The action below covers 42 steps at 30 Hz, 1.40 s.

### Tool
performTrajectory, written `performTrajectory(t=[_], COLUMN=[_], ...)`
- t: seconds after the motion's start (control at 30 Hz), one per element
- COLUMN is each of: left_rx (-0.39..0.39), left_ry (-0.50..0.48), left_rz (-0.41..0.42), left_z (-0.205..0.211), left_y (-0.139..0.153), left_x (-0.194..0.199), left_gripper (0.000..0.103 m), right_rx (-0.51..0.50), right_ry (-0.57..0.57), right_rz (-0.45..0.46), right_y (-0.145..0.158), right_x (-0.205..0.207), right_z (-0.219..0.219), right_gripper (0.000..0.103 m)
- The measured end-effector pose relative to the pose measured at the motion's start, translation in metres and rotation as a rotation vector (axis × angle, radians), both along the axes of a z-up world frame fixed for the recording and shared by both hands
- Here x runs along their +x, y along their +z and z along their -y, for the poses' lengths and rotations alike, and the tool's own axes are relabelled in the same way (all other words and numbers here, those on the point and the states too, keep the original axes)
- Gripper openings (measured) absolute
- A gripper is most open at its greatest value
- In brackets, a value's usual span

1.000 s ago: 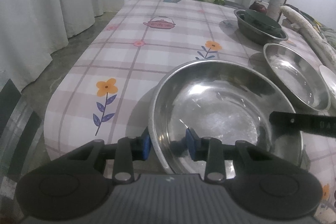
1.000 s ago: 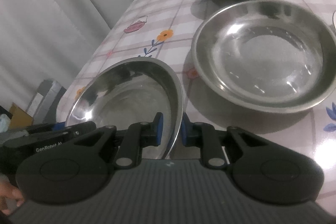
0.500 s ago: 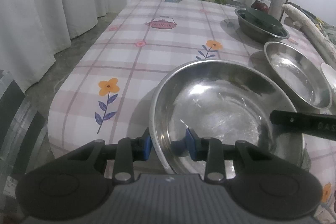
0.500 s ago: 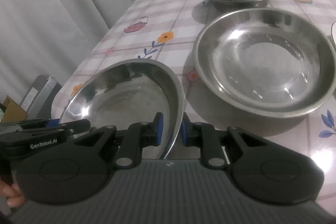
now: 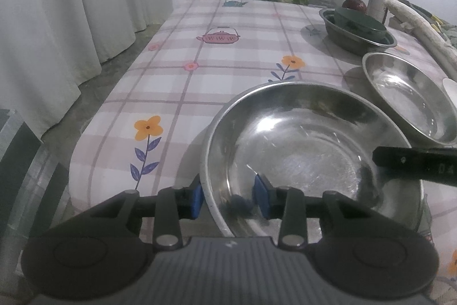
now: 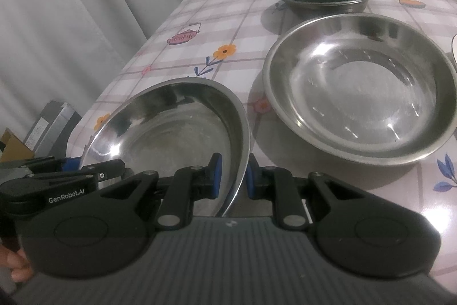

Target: Organize plates and bowls

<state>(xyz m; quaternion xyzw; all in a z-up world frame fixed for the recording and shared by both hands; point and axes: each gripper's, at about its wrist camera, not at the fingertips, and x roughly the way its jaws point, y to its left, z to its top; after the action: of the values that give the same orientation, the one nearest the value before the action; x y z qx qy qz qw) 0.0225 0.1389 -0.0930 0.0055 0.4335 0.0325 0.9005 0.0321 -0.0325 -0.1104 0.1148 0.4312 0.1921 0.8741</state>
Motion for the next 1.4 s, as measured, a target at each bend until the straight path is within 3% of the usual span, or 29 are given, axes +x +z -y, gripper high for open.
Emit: performTrajectory(t=[0.97, 1.4], left_rx=[0.027, -0.028], left_ry=[0.001, -0.007], left_rz=[0.050, -0.003], left_z=[0.001, -0.006], left_y=[0.018, 0.000], left_x=[-0.007, -0.005], left_gripper=[0.038, 0.037], right_rx=[0.013, 0.003], right_ry=[0.011, 0.009], right_rz=[0.040, 0.012], right_y=[0.013, 0.000], right_x=[-0.004, -0.002], right_z=[0.000, 0.001], right_gripper=[0.017, 0.016])
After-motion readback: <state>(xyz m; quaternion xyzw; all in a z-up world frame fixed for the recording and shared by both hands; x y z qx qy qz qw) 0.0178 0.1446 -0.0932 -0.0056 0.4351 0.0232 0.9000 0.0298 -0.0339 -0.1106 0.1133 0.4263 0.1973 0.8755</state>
